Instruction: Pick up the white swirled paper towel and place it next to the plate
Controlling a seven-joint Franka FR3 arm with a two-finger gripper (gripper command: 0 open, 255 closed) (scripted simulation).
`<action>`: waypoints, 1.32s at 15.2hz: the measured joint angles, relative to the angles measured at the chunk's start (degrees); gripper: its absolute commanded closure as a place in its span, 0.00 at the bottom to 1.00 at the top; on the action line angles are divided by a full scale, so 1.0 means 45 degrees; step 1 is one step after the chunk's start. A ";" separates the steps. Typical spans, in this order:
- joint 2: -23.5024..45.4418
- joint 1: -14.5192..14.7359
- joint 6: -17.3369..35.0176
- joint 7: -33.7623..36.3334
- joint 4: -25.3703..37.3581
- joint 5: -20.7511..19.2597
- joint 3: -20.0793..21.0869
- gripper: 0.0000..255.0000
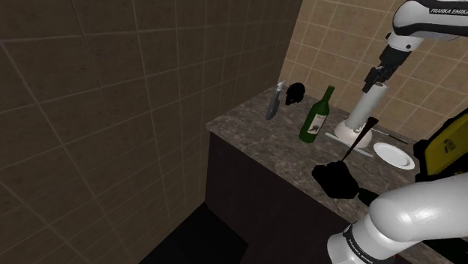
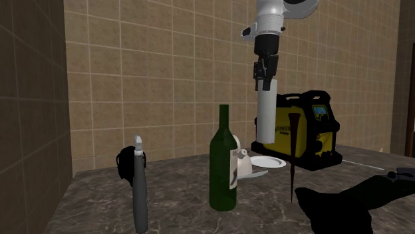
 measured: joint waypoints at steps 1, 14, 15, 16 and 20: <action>-0.0198 -0.0087 -0.0262 -0.0172 0.0101 -0.0087 -0.0075 1.00; -0.1350 -0.1265 -0.2167 -0.3636 0.1433 -0.1157 -0.2256 1.00; -0.1207 -0.1280 -0.2307 -0.3952 0.1767 -0.1161 -0.2507 1.00; -0.1195 -0.1336 -0.2477 -0.4270 0.2008 -0.1216 -0.2717 1.00; -0.0795 -0.1434 -0.3104 -0.5635 0.3262 -0.1278 -0.3748 1.00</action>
